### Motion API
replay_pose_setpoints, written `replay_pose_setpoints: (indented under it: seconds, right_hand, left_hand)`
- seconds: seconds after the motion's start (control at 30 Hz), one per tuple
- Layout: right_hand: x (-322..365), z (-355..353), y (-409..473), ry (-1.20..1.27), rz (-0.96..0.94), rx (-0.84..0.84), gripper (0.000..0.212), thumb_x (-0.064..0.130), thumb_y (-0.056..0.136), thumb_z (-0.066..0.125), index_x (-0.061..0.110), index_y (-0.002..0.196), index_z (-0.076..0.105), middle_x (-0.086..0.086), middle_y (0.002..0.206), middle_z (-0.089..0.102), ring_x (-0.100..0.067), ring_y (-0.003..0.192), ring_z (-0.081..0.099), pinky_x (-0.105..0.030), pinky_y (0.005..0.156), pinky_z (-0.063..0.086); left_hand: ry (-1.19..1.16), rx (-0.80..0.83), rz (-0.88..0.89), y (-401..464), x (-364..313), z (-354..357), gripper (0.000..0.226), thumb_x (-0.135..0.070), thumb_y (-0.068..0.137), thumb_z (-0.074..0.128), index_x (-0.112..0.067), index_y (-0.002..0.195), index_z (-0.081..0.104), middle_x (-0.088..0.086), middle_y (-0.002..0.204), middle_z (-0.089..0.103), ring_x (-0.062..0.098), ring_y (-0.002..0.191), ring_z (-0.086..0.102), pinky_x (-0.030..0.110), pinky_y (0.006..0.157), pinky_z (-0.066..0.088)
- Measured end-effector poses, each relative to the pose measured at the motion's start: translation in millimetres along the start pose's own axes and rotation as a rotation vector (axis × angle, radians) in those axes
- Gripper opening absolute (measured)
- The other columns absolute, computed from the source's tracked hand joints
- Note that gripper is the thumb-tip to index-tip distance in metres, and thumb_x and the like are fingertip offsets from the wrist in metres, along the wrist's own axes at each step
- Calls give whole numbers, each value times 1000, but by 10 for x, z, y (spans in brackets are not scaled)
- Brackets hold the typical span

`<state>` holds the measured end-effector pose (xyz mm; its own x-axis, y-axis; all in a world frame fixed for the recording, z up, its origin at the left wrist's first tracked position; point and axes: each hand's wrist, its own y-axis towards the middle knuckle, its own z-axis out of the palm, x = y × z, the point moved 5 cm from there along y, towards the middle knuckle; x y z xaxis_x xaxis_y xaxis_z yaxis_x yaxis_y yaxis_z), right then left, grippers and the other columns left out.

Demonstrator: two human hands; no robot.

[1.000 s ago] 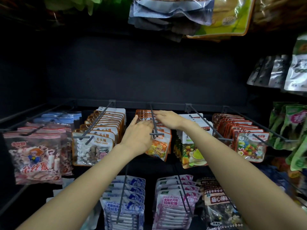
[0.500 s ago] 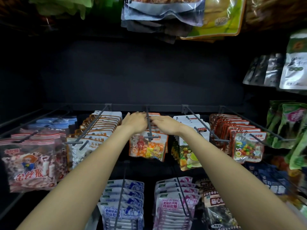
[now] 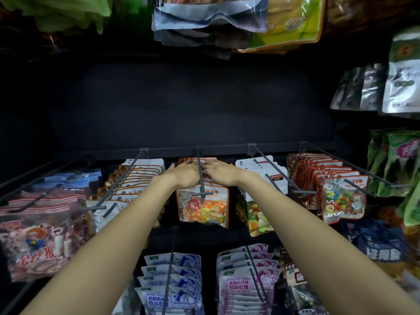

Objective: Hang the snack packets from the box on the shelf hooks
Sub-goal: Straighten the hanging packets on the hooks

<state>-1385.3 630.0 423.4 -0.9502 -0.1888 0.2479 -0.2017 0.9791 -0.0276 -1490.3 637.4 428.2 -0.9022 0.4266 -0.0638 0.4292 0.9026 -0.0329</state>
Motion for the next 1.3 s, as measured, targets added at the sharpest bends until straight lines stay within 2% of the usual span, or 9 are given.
replay_pose_setpoints:
  seconds: [0.17, 0.3, 0.37, 0.47, 0.53, 0.67, 0.9, 1.13, 1.3]
  right_hand:
    - [-72, 18, 127, 33, 14, -31, 49, 29, 99, 19, 21, 135, 51, -2, 151, 37, -23, 139, 29, -60, 111, 22]
    - [-122, -75, 174, 95, 34, -100, 47, 24, 99, 18, 15, 125, 57, -4, 142, 48, -25, 130, 42, -47, 111, 30]
    - [-156, -95, 191, 83, 45, -92, 43, 25, 99, 20, 14, 112, 60, -4, 135, 53, -25, 123, 47, -42, 106, 36]
    - [-202, -148, 210, 57, 20, -125, 42, 29, 99, 27, 21, 125, 59, -1, 139, 51, -23, 129, 43, -42, 107, 36]
    - [-233, -220, 230, 81, 5, -212, 36, 28, 97, 38, 25, 125, 61, 1, 137, 54, -21, 125, 48, -38, 102, 42]
    - [-252, -288, 275, 109, -29, -302, 30, 22, 92, 50, 30, 115, 68, 3, 128, 61, -19, 115, 56, -33, 92, 49]
    - [-263, -299, 353, 172, -39, -334, 28, 24, 92, 48, 22, 107, 72, 0, 119, 65, -19, 109, 57, -30, 88, 47]
    - [-272, -260, 429, 101, -42, -349, 32, 27, 94, 46, 23, 117, 67, 1, 125, 63, -20, 113, 55, -28, 84, 43]
    - [-285, -321, 429, 163, -37, -443, 30, 23, 95, 44, 25, 111, 69, 2, 120, 65, -18, 107, 60, -30, 85, 49]
  left_hand:
    - [0, -42, 33, -15, 21, -7, 49, -31, 105, 14, -21, 153, 12, -3, 160, 9, 19, 147, 6, 53, 115, 2]
    - [-36, -132, 23, 96, 75, -95, 47, -28, 104, 16, -22, 150, 26, -2, 157, 22, 20, 145, 17, 51, 115, 5]
    - [-72, -203, -30, 162, 178, -155, 45, -25, 102, 21, -23, 144, 38, 2, 152, 35, 24, 139, 32, 48, 115, 17]
    - [-16, -260, -45, 198, 279, -246, 40, -22, 97, 36, -30, 133, 53, 1, 137, 54, 24, 125, 49, 38, 103, 38]
    - [48, -252, -29, 199, 280, -321, 39, -22, 94, 41, -34, 127, 58, -1, 131, 59, 21, 117, 54, 34, 91, 45]
    - [247, -195, 102, 240, 234, -387, 40, -19, 91, 43, -33, 123, 62, -6, 127, 61, 19, 112, 57, 34, 90, 48]
    - [287, -120, 215, 302, 240, -476, 35, -19, 92, 46, -33, 118, 63, -11, 122, 63, 14, 106, 58, 31, 88, 47]
    - [264, -92, 211, 390, 315, -384, 42, -20, 96, 40, -31, 136, 48, -8, 141, 49, 16, 127, 46, 32, 102, 39]
    - [216, -135, 215, 422, 356, -423, 43, -14, 95, 40, -30, 133, 52, -6, 140, 51, 17, 127, 46, 31, 104, 37]
